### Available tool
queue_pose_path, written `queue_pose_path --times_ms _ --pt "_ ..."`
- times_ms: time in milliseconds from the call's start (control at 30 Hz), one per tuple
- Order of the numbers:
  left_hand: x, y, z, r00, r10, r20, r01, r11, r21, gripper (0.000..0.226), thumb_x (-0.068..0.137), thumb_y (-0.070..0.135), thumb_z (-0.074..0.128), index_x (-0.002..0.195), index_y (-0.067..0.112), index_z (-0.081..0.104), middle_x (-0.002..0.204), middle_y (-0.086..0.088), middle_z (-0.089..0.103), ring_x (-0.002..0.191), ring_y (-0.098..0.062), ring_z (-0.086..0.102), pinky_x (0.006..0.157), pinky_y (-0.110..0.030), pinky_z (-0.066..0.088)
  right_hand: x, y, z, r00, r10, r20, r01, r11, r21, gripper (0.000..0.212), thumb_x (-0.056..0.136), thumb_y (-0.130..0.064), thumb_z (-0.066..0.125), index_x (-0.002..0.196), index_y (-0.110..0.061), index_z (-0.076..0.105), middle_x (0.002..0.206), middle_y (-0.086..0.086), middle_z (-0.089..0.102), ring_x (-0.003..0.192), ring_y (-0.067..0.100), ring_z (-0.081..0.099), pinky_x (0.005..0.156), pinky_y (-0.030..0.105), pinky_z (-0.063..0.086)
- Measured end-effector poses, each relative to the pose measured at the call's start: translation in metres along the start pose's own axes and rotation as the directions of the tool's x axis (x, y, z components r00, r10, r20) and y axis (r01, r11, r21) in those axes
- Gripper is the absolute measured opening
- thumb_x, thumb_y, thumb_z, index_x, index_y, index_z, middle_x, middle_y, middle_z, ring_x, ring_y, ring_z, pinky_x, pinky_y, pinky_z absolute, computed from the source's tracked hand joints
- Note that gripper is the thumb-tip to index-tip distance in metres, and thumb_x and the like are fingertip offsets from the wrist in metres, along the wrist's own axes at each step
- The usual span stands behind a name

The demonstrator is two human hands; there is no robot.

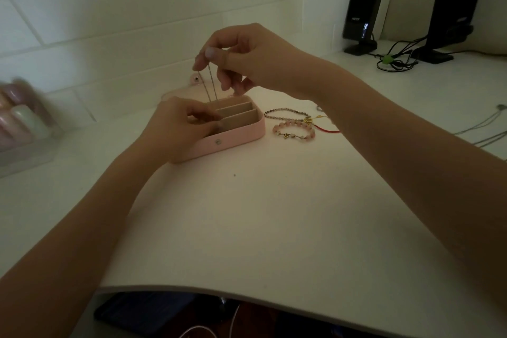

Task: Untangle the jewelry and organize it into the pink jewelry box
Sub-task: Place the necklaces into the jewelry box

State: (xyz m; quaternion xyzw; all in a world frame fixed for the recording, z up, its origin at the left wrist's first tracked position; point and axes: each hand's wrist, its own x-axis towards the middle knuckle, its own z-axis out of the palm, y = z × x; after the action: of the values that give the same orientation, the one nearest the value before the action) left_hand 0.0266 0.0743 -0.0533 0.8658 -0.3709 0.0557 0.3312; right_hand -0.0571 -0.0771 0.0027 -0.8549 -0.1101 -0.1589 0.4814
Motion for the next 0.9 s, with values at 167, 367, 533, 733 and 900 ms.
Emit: queue_pose_path --times_ms 167,367,533,733,900 --pt "0.0049 0.0029 0.0011 1.0 -0.027 0.004 0.027 1.0 0.0 0.014 0.08 0.008 0.07 0.092 0.014 0.073 0.061 0.01 0.055 0.047 0.011 0.05 0.051 0.0 0.035 -0.0001 0.0006 0.0002 1.0 0.005 0.005 -0.005 1.0 0.002 0.023 0.098 -0.021 0.048 0.101 -0.009 0.067 0.062 0.001 0.059 0.055 0.014 0.05 0.058 0.025 0.047" --pt "0.0045 0.0032 0.0028 1.0 -0.013 -0.015 0.013 1.0 0.01 0.017 0.079 0.002 0.068 0.095 0.008 0.074 0.064 0.006 0.058 0.051 0.012 0.052 0.055 0.002 0.036 -0.0012 0.0001 0.0003 1.0 0.002 0.014 -0.002 1.0 0.001 0.023 0.098 -0.021 0.048 0.101 -0.008 0.067 0.063 0.002 0.059 0.055 0.014 0.051 0.058 0.025 0.047" --pt "0.0031 0.0067 0.0026 0.999 -0.013 -0.03 0.014 1.0 0.012 0.018 0.08 0.003 0.068 0.097 0.007 0.073 0.074 -0.003 0.061 0.058 -0.001 0.049 0.057 0.003 0.036 -0.0018 -0.0017 -0.0005 1.0 -0.003 0.011 0.003 1.0 0.011 0.023 0.098 -0.02 0.047 0.101 -0.009 0.066 0.063 0.003 0.059 0.057 0.016 0.05 0.058 0.026 0.046" --pt "0.0029 0.005 0.0038 0.999 -0.005 -0.043 0.005 1.0 -0.008 0.017 0.078 0.001 0.068 0.094 0.007 0.074 0.072 -0.002 0.063 0.052 0.018 0.05 0.055 0.002 0.036 -0.0016 -0.0021 0.0004 1.0 -0.012 0.016 0.012 1.0 0.008 0.023 0.098 -0.02 0.047 0.101 -0.008 0.066 0.063 0.003 0.059 0.057 0.016 0.05 0.057 0.024 0.046" --pt "0.0043 0.0051 0.0041 0.999 -0.038 -0.034 0.038 0.999 -0.014 0.015 0.08 0.001 0.068 0.092 0.008 0.074 0.064 0.005 0.057 0.051 0.01 0.053 0.053 0.001 0.037 -0.0005 -0.0012 0.0004 1.0 -0.008 0.026 0.008 1.0 0.013 0.023 0.098 -0.021 0.047 0.101 -0.008 0.066 0.062 0.003 0.059 0.053 0.013 0.05 0.056 0.023 0.046"
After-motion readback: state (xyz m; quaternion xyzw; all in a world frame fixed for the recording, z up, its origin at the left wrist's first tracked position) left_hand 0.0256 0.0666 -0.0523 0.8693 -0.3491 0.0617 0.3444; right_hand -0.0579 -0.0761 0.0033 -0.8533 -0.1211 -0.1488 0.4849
